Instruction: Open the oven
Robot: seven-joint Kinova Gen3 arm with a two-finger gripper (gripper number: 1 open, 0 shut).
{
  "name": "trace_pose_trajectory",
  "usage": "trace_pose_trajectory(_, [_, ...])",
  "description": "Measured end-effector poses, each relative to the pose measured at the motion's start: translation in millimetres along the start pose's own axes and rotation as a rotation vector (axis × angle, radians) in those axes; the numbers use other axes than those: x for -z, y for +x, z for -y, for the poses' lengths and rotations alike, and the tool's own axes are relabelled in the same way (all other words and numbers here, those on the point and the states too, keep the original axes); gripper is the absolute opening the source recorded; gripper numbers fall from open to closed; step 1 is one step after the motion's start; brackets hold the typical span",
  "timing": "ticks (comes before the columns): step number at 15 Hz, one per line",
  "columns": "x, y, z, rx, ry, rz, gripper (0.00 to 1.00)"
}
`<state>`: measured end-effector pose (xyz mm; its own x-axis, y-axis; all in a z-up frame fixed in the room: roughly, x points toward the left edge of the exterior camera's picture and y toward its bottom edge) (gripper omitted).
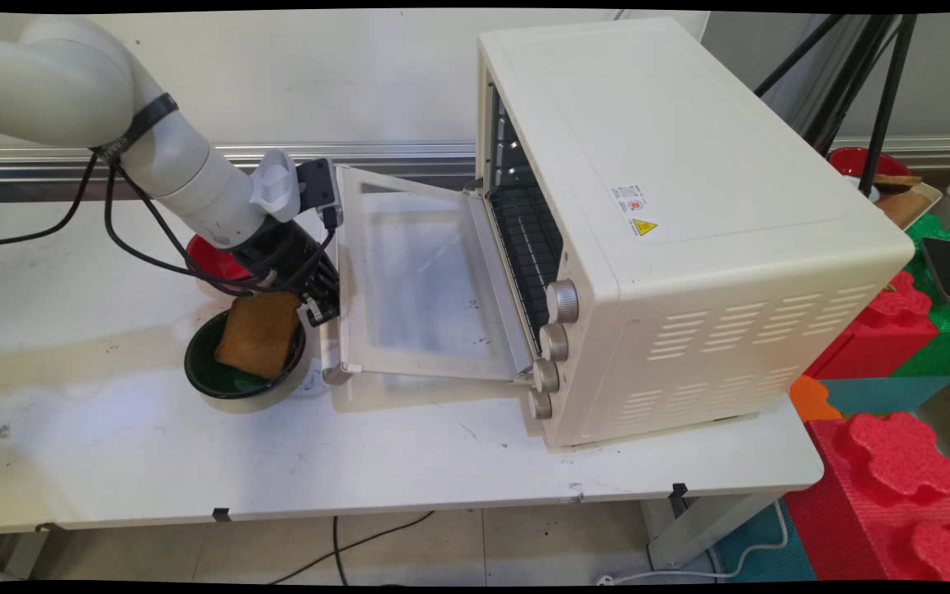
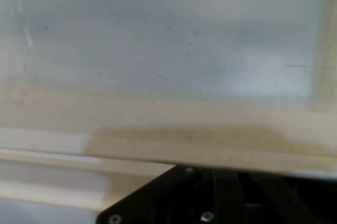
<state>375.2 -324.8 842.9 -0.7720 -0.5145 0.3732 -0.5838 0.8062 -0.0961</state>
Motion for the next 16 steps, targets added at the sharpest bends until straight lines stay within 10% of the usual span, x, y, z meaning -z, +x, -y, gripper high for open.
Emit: trace_pose_trajectory(16, [14, -8, -5, -0.044, 0.022, -0.087, 0.0])
